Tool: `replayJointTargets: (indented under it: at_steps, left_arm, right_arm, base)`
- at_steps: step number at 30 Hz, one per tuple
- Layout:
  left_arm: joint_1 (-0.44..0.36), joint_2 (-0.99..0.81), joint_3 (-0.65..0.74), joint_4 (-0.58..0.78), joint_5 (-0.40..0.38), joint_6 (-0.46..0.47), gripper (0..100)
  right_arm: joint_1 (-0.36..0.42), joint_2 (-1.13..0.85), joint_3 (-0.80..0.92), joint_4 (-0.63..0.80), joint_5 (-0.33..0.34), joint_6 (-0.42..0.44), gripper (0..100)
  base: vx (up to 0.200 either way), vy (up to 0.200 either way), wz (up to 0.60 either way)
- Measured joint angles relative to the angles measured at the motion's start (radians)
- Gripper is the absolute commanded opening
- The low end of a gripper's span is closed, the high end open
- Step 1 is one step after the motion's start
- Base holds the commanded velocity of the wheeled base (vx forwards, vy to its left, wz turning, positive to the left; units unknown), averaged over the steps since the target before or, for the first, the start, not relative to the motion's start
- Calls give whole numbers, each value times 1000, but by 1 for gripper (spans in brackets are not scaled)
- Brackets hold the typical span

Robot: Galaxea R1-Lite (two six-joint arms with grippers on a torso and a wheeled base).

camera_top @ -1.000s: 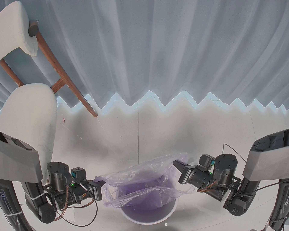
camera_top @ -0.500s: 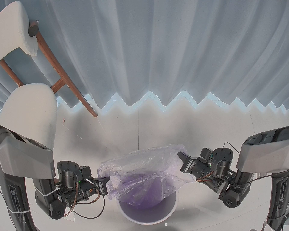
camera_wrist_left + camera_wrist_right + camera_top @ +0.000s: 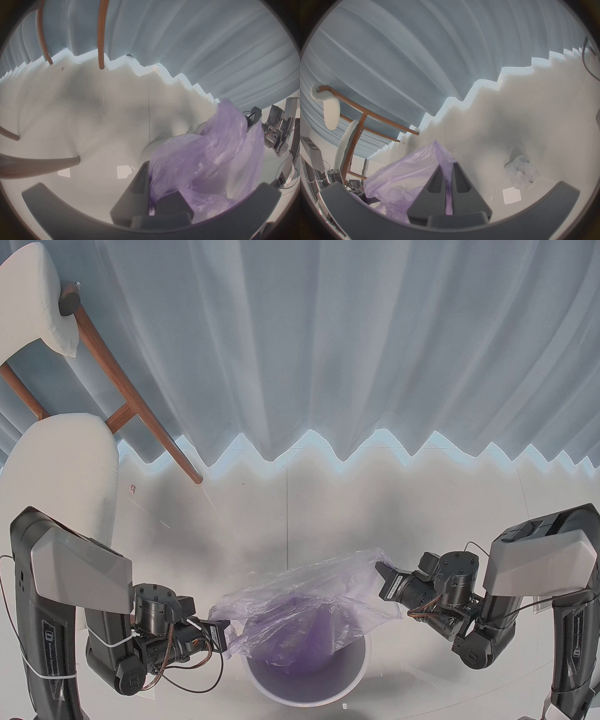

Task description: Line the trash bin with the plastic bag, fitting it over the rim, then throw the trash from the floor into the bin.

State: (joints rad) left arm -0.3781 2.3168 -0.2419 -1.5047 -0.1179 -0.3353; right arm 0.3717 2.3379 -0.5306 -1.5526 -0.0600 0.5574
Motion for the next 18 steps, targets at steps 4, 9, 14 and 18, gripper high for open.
replayJointTargets:
  at_steps: [4,9,14,18]
  left_arm:
    - [1,18,-24,0,-1,-37,0]
    - [2,30,-59,0,-1,-64,0]
    - [-1,37,-91,0,5,-105,0]
    - [0,47,-115,1,7,-135,0]
  right_arm:
    - [-19,24,-19,0,1,0,0]
    - [-30,43,-45,0,1,6,0]
    - [-30,47,-76,0,-13,42,0]
    - [-27,54,-103,-1,-34,70,0]
  base:
    - [0,0,0]
    - [0,0,0]
    - [0,0,0]
    - [0,0,0]
